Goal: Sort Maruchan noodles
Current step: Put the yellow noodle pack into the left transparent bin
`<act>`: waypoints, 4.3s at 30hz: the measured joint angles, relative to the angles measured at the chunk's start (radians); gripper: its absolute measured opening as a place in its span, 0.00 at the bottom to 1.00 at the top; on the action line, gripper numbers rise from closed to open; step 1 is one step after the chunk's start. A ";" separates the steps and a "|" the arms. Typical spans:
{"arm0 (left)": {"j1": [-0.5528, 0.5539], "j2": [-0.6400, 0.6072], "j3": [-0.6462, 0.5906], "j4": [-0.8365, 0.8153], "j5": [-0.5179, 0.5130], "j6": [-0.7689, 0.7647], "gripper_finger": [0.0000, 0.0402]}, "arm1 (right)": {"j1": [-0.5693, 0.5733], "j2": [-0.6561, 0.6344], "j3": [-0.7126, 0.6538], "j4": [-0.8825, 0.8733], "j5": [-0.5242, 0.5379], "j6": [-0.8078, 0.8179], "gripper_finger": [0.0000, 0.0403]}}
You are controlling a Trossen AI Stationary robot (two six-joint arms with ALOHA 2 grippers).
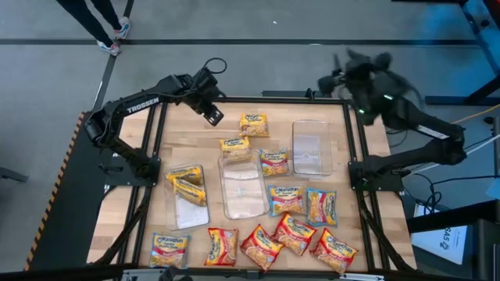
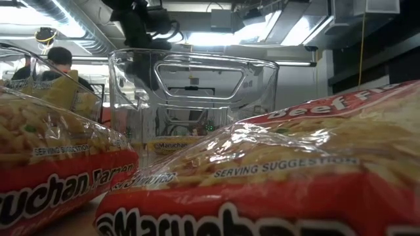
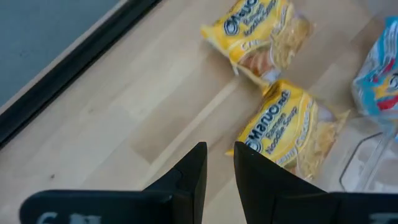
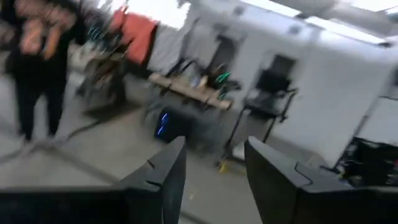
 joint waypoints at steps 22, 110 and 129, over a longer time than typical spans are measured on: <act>-0.037 -0.013 -0.056 -0.269 -0.018 -0.015 0.19 | -0.758 0.582 0.069 -0.576 -1.454 0.761 0.40; -0.254 -0.604 -0.220 -0.164 -0.421 -0.376 0.19 | -0.195 0.971 0.390 -0.007 -1.666 0.681 0.00; -0.256 -0.703 -0.220 -0.311 -0.318 -0.401 0.19 | 0.167 0.970 0.502 0.082 -1.495 0.657 0.00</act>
